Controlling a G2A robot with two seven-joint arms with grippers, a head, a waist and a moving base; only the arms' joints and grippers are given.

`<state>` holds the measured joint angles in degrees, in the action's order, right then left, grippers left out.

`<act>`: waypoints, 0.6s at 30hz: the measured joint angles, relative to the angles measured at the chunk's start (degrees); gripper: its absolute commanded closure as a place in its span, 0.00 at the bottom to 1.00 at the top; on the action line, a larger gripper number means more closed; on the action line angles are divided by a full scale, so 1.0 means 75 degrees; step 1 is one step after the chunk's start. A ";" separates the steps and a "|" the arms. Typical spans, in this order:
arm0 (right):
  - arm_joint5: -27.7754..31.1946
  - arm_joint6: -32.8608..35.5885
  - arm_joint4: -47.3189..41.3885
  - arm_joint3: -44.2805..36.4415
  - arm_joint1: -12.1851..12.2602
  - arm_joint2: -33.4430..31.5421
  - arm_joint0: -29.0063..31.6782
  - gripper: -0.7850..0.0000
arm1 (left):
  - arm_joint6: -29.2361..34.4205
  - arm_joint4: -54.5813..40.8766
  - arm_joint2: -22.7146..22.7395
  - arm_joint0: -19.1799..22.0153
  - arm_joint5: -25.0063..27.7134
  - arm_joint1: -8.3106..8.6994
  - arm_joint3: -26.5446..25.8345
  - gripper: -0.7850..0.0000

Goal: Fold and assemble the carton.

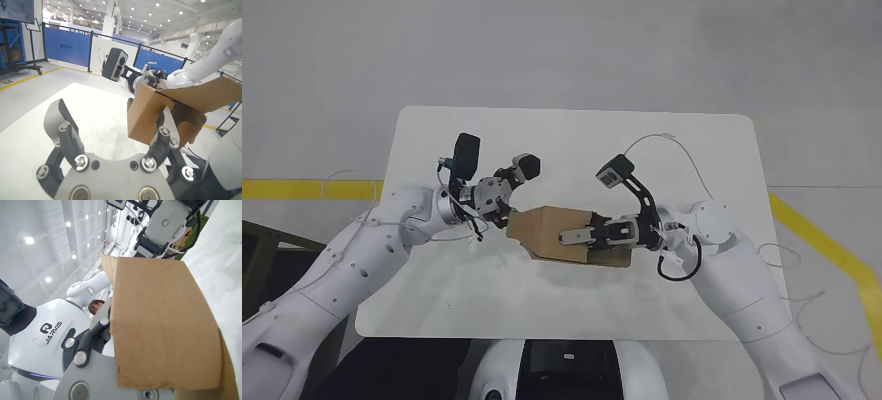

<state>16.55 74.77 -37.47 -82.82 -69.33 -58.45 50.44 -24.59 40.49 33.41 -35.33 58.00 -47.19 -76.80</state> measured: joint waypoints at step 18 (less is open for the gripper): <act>-0.0002 0.0058 -0.0035 0.0102 -0.0054 0.0137 -0.0054 1.00 | -0.0061 0.0144 0.0206 -0.0059 0.0000 -0.0112 -0.0027 0.00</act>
<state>16.54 75.20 -37.73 -82.05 -69.74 -57.42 50.03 -25.05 41.57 34.95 -35.77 58.00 -48.03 -77.01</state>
